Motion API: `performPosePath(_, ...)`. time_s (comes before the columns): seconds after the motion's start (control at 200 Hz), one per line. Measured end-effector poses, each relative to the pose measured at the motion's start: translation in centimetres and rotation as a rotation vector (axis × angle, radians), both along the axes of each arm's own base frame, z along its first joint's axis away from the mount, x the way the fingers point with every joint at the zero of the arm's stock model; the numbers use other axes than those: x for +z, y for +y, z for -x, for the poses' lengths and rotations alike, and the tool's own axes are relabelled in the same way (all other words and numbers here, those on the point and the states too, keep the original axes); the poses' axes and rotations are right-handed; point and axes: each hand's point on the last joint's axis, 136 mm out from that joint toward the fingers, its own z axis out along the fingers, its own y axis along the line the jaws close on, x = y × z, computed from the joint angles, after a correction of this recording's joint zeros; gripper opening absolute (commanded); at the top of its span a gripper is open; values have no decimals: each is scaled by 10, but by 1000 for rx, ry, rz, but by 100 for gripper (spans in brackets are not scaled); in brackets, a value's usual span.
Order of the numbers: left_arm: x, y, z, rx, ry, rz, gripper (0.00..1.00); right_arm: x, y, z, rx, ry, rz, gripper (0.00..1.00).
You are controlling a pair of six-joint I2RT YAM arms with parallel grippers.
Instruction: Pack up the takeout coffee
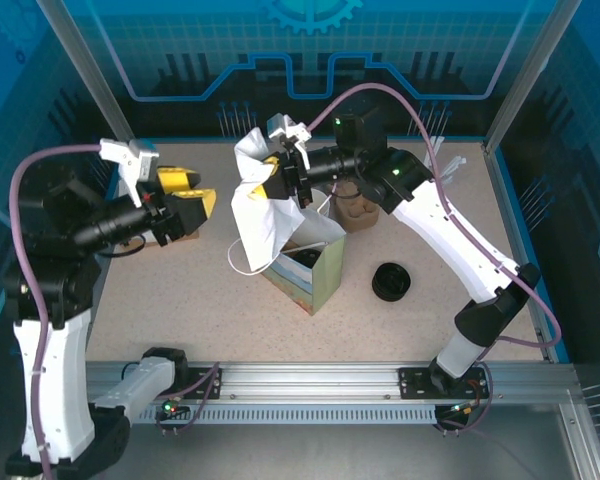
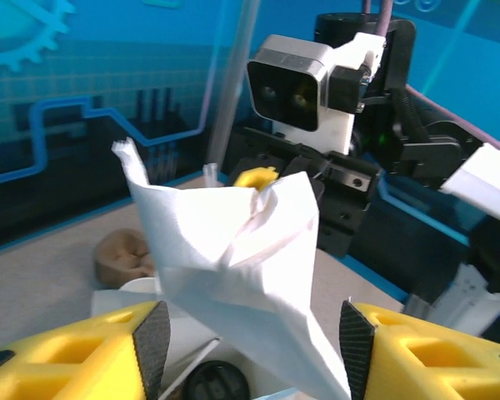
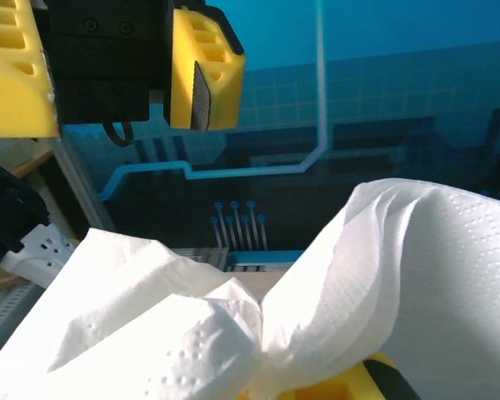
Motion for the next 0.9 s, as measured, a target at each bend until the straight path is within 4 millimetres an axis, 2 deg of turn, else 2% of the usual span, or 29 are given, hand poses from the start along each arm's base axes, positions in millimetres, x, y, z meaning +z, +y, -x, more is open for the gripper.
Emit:
performPosePath(0.13, -11, 8, 4, 64, 8, -2, 60, -20, 6, -2, 28, 81, 43, 6)
performPosePath(0.36, -28, 12, -5, 101, 59, -4, 59, -67, 14, -19, 30, 225, 143, 6)
performPosePath(0.455, -30, 12, -9, 104, 69, -5, 59, -81, 8, -28, 4, 270, 182, 6)
performPosePath(0.655, -33, 12, -13, 105, 85, 0, 58, -96, -12, -46, -64, 303, 221, 6)
performPosePath(0.9, -37, 12, -18, 108, 114, 10, 58, -121, -25, -54, -135, 306, 313, 7)
